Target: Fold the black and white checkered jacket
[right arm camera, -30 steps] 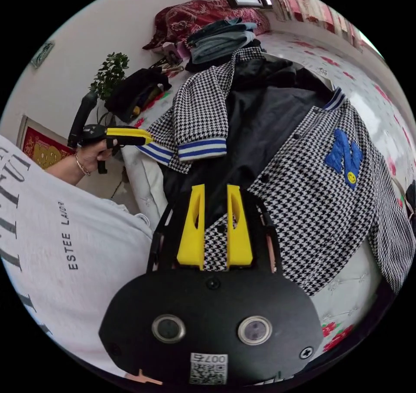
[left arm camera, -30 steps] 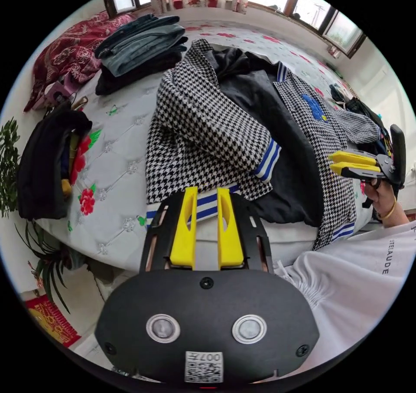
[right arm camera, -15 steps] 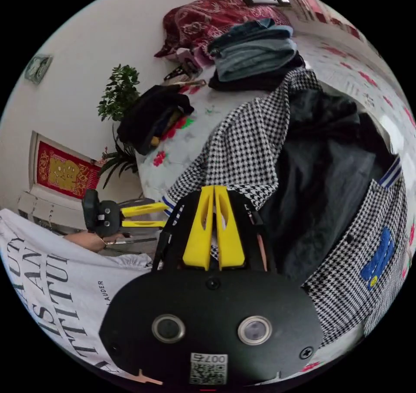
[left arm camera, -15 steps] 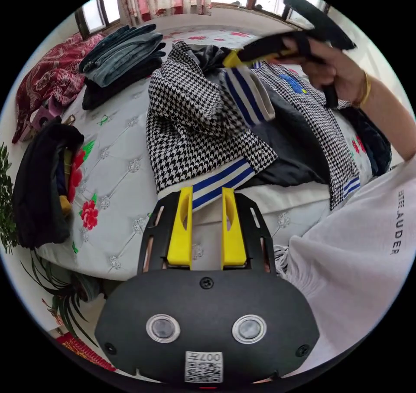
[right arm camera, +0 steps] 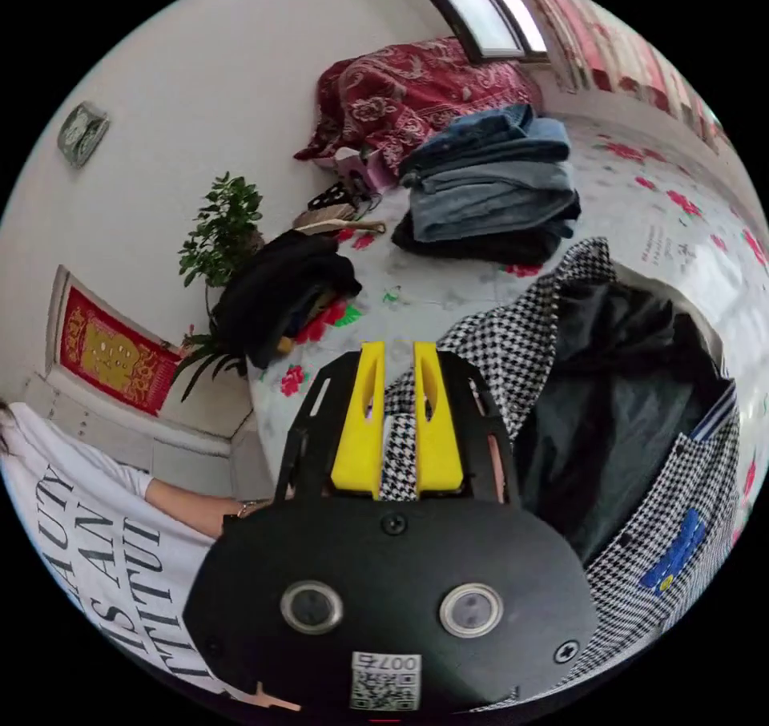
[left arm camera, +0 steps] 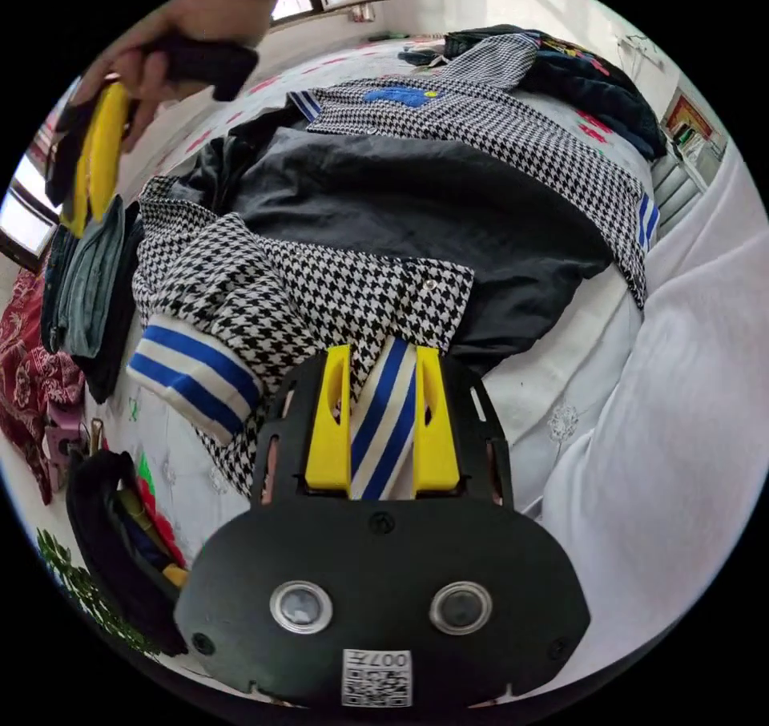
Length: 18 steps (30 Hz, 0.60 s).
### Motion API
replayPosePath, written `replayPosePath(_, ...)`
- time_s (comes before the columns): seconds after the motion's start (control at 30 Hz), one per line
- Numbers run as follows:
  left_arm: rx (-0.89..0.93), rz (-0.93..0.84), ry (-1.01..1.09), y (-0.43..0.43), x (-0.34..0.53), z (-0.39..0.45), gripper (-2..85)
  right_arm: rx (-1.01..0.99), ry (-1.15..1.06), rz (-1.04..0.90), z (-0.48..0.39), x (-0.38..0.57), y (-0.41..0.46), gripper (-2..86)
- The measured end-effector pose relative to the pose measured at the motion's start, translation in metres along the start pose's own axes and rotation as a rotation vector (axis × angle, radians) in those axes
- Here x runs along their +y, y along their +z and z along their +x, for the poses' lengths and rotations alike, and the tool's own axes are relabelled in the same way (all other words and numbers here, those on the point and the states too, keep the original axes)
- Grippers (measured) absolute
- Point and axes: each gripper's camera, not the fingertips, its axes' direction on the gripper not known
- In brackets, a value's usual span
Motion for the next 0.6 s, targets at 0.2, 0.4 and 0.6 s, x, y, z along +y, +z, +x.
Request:
replayPosePath(0.2, 0.245, 0.089, -0.177, -0.014, 0.021, -0.074, 3.6, -0.007, 0.381, -0.036, 0.154, -0.013, 0.001, 5.4)
replayPosePath(0.4, 0.418, 0.316, -0.374, -0.075, 0.071, -0.143, 2.0, 0.029, 0.331, -0.19, 0.169, -0.054, 0.051, 2.5)
replayPosePath(0.6, 0.492, 0.587, -0.239, -0.185, 0.075, -0.144, 2.2, 0.053, 0.183, -0.012, 0.135, -0.064, -0.046, 0.4)
